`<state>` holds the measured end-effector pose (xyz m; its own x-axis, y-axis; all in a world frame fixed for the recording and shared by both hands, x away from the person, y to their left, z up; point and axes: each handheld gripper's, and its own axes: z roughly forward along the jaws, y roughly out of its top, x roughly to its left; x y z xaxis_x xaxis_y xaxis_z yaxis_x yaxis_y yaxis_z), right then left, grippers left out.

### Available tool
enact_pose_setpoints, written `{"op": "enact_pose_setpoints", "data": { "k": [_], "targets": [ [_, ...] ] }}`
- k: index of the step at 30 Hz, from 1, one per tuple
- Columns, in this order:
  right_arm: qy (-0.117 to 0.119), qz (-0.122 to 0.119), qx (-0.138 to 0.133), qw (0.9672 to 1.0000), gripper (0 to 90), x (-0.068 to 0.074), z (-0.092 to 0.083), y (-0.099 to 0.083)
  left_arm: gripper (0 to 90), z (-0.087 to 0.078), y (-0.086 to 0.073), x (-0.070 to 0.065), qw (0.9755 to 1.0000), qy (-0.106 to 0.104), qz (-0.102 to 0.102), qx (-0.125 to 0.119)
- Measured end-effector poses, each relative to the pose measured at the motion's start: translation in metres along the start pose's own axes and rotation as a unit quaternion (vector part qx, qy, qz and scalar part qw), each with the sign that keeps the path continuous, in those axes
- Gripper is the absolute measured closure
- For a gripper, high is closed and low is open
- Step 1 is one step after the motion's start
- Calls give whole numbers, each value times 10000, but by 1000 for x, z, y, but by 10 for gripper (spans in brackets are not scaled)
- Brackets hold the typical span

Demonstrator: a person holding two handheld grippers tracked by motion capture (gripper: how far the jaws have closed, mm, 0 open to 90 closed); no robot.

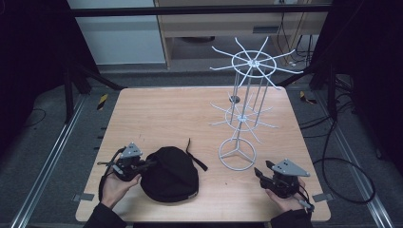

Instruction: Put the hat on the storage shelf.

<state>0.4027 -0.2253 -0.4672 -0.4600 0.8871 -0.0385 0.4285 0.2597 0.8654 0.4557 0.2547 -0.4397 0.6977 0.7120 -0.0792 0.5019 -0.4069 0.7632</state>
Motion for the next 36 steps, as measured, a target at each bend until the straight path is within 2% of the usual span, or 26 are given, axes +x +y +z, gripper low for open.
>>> {"op": "enact_pose_setpoints", "data": {
  "k": [3,7,11,16,18,23,31,36],
  "targets": [
    [-58,63,0,10000,473,-4,-2,-1,850,-12,2,-3,9993,-57,-79,-364],
    [-146,116,22,9998,473,-9,-3,-4,853,-26,7,-6,9966,-72,-153,-804],
    [-217,171,46,9996,474,-14,-3,-6,854,-37,10,-8,9930,26,-232,-1155],
    [-262,242,58,9993,473,-17,-3,-7,854,-50,14,-9,9866,182,-261,-1600],
    [-309,185,57,9993,474,-18,-3,-7,854,-55,17,-10,9842,215,-254,-1739],
    [-352,193,68,9992,473,-19,-2,-7,854,-72,26,-14,9757,261,-206,-2166],
    [-380,220,86,9990,472,-21,-2,-8,854,-99,40,-21,9624,203,-109,-2705],
    [-402,203,87,9989,471,-22,-1,-9,854,-112,51,-25,9504,118,-125,-3106]
  ]
}}
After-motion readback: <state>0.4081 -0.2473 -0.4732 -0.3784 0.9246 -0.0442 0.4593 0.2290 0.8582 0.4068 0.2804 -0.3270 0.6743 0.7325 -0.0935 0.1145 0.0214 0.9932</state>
